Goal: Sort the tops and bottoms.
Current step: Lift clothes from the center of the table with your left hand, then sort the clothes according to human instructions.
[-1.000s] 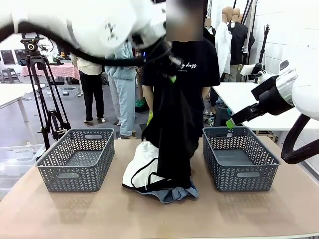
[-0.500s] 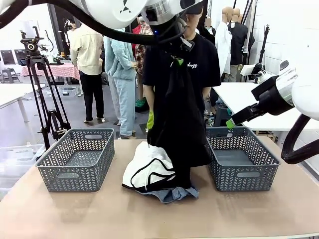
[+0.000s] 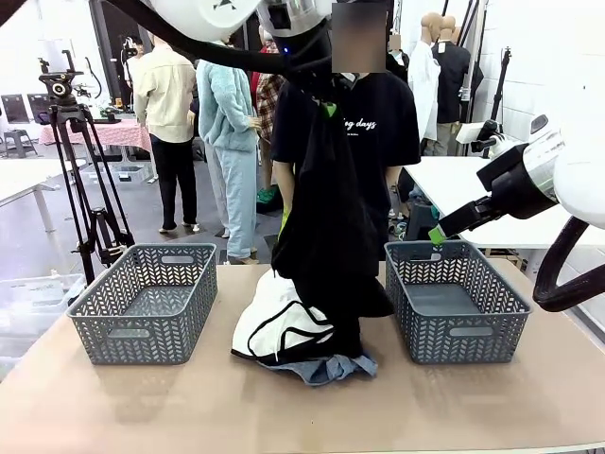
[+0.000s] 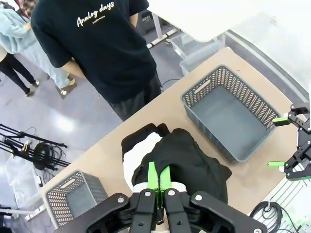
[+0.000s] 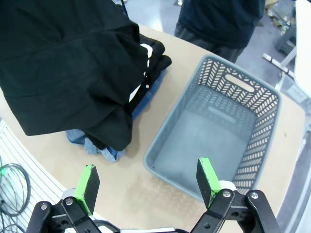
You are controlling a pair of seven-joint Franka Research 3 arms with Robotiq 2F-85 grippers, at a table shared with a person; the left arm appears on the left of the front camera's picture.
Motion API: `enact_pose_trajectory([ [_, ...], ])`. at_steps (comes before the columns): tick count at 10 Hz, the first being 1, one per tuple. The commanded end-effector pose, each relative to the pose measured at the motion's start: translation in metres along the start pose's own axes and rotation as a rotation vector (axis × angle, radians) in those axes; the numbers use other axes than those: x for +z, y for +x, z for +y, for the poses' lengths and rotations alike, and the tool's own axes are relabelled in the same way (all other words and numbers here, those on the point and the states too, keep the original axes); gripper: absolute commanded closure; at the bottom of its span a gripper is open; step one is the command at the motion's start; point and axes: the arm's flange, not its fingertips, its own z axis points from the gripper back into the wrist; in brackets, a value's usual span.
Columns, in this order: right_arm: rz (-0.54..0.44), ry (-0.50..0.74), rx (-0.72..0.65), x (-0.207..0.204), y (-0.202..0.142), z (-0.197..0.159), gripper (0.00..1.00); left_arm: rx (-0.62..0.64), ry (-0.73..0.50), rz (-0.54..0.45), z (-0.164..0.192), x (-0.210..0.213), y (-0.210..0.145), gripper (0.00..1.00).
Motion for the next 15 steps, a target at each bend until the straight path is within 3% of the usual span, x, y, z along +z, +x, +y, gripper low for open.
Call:
enact_pose_trajectory([
  [1, -0.007, 0.017, -0.011, -0.0020, 0.0003, 0.0000, 0.00, -0.019, -0.010, -0.006, 0.0004, -0.0046, 0.0042, 1.00],
  [15, -0.007, 0.017, -0.011, -0.0020, 0.0003, 0.0000, 0.00, -0.019, -0.010, -0.006, 0.0004, -0.0046, 0.0042, 1.00],
])
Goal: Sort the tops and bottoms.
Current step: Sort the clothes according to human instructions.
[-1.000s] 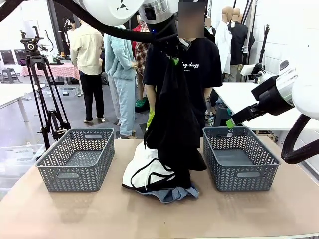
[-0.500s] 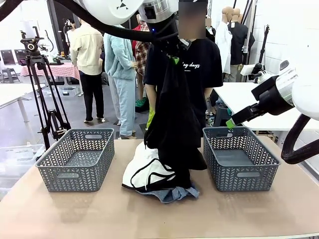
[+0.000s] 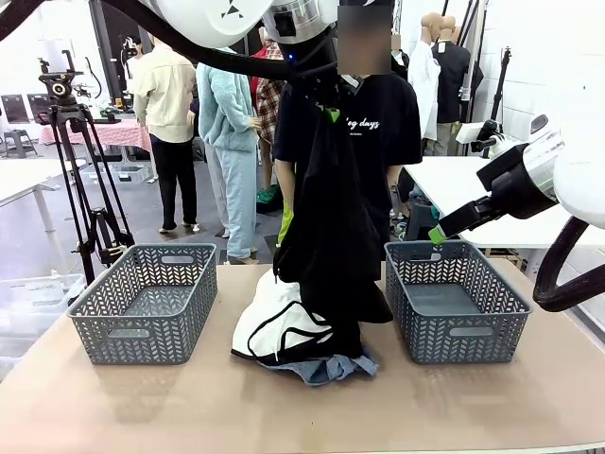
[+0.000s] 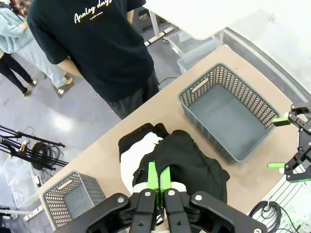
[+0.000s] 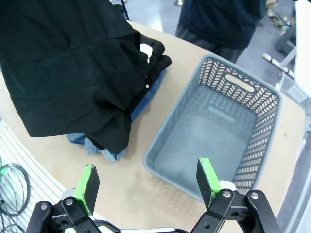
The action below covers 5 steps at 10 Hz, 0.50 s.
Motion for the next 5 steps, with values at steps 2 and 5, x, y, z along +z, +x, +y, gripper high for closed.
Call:
enact_pose_trajectory([
  [2, -0.007, 0.017, -0.011, -0.0020, 0.0003, 0.0000, 0.00, -0.017, 0.001, -0.014, 0.0022, 0.0042, 0.0025, 1.00],
  [5, -0.007, 0.017, -0.011, -0.0020, 0.0003, 0.0000, 0.00, -0.017, 0.001, -0.014, 0.0022, 0.0042, 0.0025, 1.00],
])
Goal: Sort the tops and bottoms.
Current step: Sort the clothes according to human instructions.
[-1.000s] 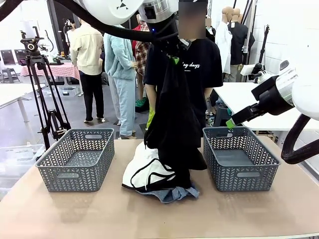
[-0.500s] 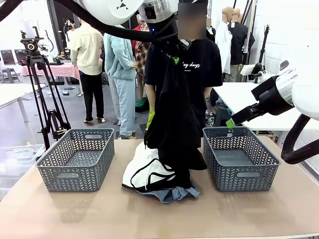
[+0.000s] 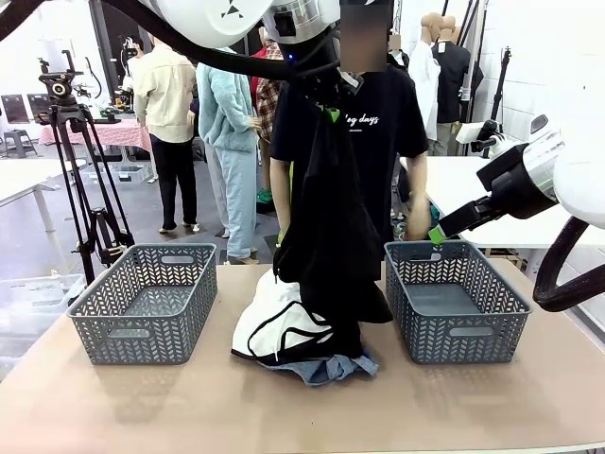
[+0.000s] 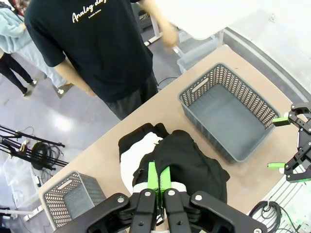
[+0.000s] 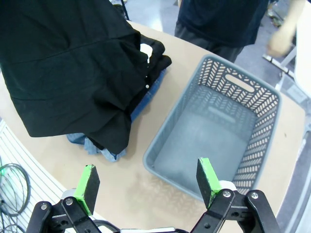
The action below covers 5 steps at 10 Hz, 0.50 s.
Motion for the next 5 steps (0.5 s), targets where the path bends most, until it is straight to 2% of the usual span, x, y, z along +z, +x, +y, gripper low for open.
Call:
enact_pose_trajectory([
  [1, -0.007, 0.017, -0.011, -0.0020, 0.0003, 0.0000, 0.00, -0.017, 0.001, -0.014, 0.0022, 0.0042, 0.0025, 1.00],
  [5, -0.007, 0.017, -0.011, -0.0020, 0.0003, 0.0000, 0.00, -0.017, 0.001, -0.014, 0.0022, 0.0042, 0.0025, 1.00],
])
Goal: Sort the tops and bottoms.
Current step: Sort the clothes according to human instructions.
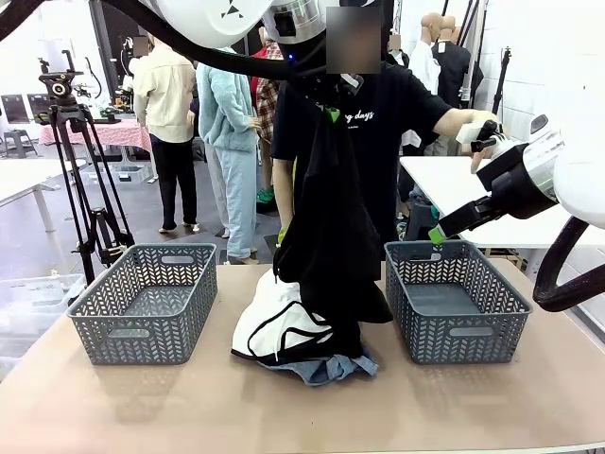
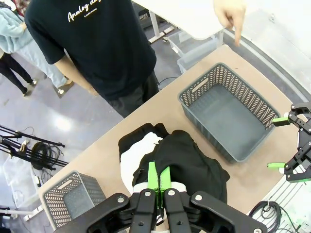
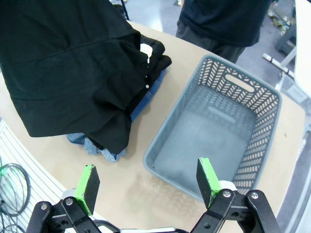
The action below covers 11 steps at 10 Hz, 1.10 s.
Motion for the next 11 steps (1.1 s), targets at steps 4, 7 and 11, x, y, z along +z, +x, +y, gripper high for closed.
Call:
enact_pose_trajectory([
  [4, -0.007, 0.017, -0.011, -0.0020, 0.0003, 0.0000, 0.00, -0.017, 0.001, -0.014, 0.0022, 0.0042, 0.0025, 1.00],
  [7, -0.007, 0.017, -0.011, -0.0020, 0.0003, 0.0000, 0.00, -0.017, 0.001, -0.014, 0.0022, 0.0042, 0.0025, 1.00],
  [11, -0.007, 0.017, -0.011, -0.0020, 0.0003, 0.0000, 0.00, -0.017, 0.001, -0.014, 0.0022, 0.0042, 0.0025, 1.00],
])
